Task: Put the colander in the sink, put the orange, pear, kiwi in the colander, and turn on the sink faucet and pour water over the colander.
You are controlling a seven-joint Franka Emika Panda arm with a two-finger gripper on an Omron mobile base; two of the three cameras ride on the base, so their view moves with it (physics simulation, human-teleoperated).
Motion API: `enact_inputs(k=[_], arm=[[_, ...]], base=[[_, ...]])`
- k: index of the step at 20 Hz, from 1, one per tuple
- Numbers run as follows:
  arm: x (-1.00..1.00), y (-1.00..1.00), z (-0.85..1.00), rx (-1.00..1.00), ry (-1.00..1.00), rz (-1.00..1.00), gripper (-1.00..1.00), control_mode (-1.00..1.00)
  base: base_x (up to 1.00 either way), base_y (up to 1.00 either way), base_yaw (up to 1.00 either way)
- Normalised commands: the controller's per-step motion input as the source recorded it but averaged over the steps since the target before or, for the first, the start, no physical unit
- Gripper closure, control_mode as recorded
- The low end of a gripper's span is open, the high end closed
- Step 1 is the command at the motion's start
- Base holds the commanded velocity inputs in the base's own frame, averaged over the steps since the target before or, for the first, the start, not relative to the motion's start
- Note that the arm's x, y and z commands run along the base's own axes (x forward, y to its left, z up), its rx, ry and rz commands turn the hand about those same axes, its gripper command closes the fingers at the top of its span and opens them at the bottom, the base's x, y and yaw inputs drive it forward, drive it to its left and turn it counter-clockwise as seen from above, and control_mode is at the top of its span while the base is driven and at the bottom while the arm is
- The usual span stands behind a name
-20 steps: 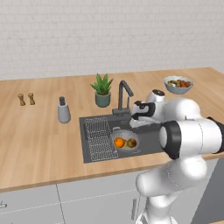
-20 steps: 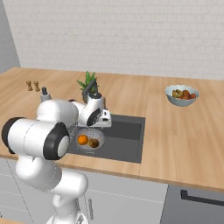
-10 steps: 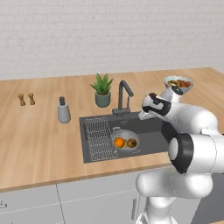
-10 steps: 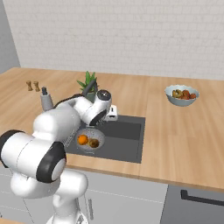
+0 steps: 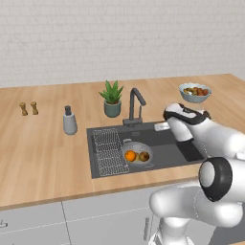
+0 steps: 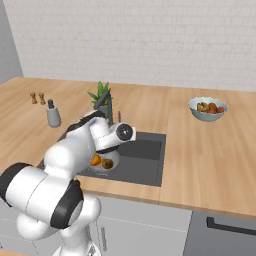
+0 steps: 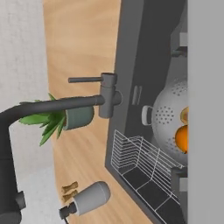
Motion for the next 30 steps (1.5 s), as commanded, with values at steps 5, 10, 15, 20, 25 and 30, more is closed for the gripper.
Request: enact_inputs(k=[5, 10, 15, 20, 25, 30], arm=[[0.45, 0.00, 0.00, 0.10, 0.00, 0.00, -1.00, -1.00], [0.43, 0.01, 0.00, 0.04, 0.00, 0.00, -1.00, -1.00], [0.31, 0.01, 0.00, 0.02, 0.00, 0.00, -1.00, -1.00], [0.20, 0.10, 0.00, 0.00, 0.00, 0.00, -1.00, -1.00], [0.13, 0.09, -0.17, 0.00, -0.05, 0.00, -1.00, -1.00], [0.16, 0.01, -0.22, 0.00, -0.11, 0.00, -1.00, -1.00]], base=[[0.00, 0.00, 0.00], [0.00, 0.00, 0.00], [0.00, 0.00, 0.00], [0.00, 0.00, 0.00], [0.00, 0.00, 0.00], [0.00, 0.00, 0.00]])
